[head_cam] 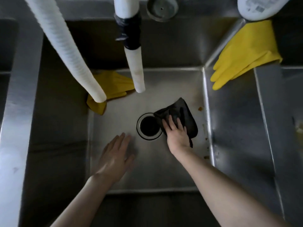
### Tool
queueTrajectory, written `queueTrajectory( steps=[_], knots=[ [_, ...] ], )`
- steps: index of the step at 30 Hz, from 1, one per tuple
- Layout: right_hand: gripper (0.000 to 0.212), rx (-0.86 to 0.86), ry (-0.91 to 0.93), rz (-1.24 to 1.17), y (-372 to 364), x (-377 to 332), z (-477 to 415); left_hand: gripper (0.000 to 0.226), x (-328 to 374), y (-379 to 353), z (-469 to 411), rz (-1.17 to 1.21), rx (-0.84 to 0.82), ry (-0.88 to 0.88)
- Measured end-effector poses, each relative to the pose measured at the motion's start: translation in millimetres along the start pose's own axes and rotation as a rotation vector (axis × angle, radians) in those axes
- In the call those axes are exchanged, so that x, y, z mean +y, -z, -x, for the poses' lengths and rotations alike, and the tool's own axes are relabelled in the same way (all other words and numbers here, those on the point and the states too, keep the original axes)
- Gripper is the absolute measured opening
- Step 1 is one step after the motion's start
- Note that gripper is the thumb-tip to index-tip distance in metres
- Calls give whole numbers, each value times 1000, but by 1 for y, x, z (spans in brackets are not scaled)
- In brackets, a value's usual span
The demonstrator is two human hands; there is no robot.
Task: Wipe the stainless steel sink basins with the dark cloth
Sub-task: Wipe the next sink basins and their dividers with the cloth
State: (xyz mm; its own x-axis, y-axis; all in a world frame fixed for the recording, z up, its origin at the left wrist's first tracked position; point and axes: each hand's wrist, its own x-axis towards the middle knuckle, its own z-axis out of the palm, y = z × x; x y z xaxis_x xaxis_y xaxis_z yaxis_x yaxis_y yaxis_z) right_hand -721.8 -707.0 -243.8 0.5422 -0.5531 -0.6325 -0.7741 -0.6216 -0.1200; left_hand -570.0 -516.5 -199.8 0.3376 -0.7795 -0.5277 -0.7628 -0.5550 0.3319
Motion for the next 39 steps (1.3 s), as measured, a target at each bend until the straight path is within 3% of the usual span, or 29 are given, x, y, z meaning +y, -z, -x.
queueTrajectory(
  steps=[3,7,10,14,21,27,31,39],
  knots=[
    [59,-1,154,54,-29,-20,29,67,4,-19,2,-33,-47,35],
    [50,-98,316,147,-73,-32,64,83,-2,-41,3,-56,-92,63],
    [49,-71,446,206,-77,-16,80,87,1,-50,5,-47,-132,67],
    [57,10,240,66,-51,14,64,91,9,-53,6,-53,-133,82],
    [64,57,50,-5,-9,13,4,81,12,-55,1,-74,-91,66],
    [63,29,240,130,-67,-1,63,77,24,-55,-3,-67,-68,39],
    [81,-26,116,73,-77,22,83,75,45,-56,-15,-31,-69,-20],
    [63,194,-102,-30,0,68,-9,61,95,-52,-67,-72,4,-208]
  ],
)
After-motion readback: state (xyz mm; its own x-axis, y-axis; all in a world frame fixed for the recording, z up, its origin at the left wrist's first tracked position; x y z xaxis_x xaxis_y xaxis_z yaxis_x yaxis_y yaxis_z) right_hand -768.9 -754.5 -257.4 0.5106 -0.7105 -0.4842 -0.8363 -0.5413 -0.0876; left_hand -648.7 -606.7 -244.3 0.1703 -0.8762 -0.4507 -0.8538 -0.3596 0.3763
